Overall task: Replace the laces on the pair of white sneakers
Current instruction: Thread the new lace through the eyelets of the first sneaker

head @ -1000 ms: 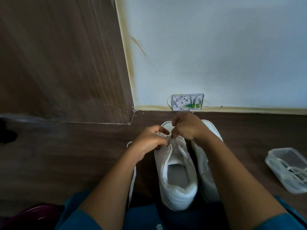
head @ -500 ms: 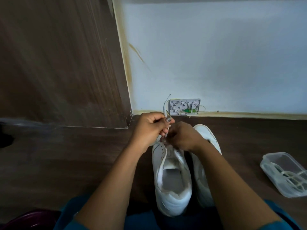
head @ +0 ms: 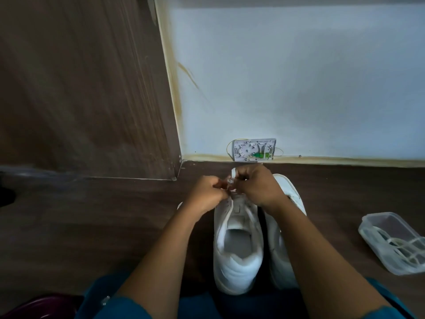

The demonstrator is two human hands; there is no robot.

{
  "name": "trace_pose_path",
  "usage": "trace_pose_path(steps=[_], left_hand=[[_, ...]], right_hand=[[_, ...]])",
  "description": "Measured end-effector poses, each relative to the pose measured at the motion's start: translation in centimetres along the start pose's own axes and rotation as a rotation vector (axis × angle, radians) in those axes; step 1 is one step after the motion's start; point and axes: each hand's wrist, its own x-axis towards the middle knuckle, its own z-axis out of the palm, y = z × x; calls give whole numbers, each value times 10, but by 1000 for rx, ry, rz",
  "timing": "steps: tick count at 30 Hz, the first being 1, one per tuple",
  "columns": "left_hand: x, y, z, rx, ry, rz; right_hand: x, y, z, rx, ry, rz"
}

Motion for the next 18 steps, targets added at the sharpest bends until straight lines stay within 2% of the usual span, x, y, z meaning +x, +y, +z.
trace_pose_path(steps=[3,5,7,9,12,15,18], left_hand=[[7,-10,6,46,81,-139],[11,-14,9,-74,157,-241],[16,-17,12,-148,203,-324],[21,-18,15,-118,164,-366],[27,-16,13,-180,110,-352],[29,-16,6,-274,200,-367],[29,-22,-1,-256,234,-421]], right_hand=[[5,9,-4,-30,74,139],[9,15,-7,-66,142,244],[12,19,-8,-42,118,345],[11,19,-5,-43,23,415],[12,22,-5,-36,-18,443],[15,24,-7,64,-37,462],[17,24,-5,120,-63,464]])
